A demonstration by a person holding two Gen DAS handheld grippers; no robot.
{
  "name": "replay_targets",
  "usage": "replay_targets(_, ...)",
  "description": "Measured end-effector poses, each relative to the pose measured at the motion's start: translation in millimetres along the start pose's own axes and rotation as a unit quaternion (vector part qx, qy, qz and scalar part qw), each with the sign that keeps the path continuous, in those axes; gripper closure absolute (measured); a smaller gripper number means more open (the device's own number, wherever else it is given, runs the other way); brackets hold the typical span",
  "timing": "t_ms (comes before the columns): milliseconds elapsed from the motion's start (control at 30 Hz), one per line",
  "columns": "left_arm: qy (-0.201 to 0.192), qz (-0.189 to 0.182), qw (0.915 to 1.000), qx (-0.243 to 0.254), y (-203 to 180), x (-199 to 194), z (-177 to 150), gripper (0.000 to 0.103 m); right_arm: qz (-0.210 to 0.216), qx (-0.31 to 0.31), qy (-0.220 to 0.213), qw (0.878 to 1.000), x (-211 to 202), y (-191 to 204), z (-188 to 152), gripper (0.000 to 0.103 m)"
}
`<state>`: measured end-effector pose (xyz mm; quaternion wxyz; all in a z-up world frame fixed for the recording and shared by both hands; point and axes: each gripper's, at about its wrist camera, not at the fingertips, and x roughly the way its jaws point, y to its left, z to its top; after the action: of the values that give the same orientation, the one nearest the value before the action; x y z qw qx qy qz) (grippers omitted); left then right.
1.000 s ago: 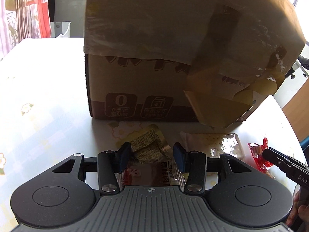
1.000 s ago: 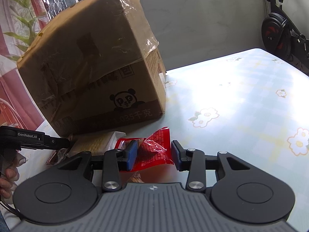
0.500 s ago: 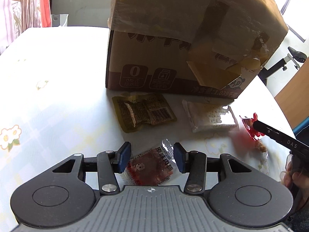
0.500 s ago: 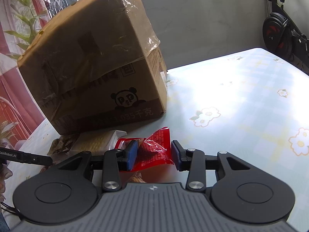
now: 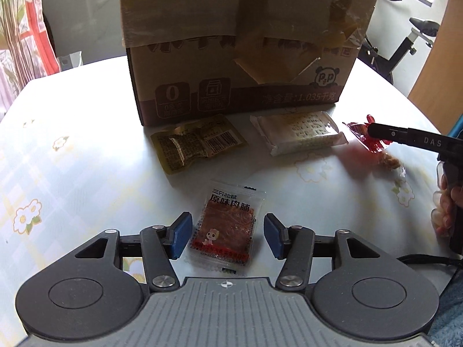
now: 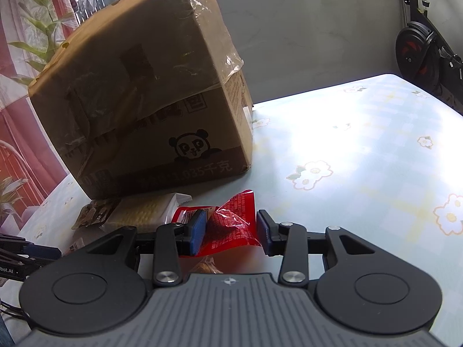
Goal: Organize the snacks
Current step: 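Lift the red wrapper and red jerky packet with both tools over the box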
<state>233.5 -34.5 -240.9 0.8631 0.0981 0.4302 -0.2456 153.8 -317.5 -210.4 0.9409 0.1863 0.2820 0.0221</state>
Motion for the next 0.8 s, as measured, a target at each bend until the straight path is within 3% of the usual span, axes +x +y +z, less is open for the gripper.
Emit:
replay_targets(133, -0.014, 0.021, 0.9994, 0.023, -8.3, 2.8, -1.7, 0.046, 0.001, -0.002, 0.001, 1.000, 0.0, 0.9, -0.1, 0.062)
replay_targets(200, -0.023, 0.024, 0.9993, 0.017, -7.9, 1.2, -2.8, 0.061, 0.001, -0.001, 0.002, 1.000, 0.3, 1.0, 0.0, 0.062)
replay_targets(233, -0.025, 0.024, 0.9993, 0.014, -8.0, -0.4, -3.2, 0.062, 0.001, -0.001, 0.002, 1.000, 0.5, 1.0, 0.1, 0.062)
replay_targets(500, -0.055, 0.022, 0.9976, -0.036, 1.7, -20.0, -7.4, 0.063, -0.002, -0.013, 0.001, 1.000, 0.8, 4.2, 1.1, 0.062)
replay_targets(667, -0.101, 0.014, 0.9937, -0.046, 7.0, -50.2, 9.9, 0.063, -0.008, -0.026, -0.010, 1.000, -8.0, 9.5, 5.3, 0.062)
replay_targets(800, -0.152, 0.009, 0.9872, -0.048, 10.2, -78.0, 35.9, 0.063, 0.000, -0.037, -0.043, 0.998, -27.9, 15.3, 23.7, 0.062)
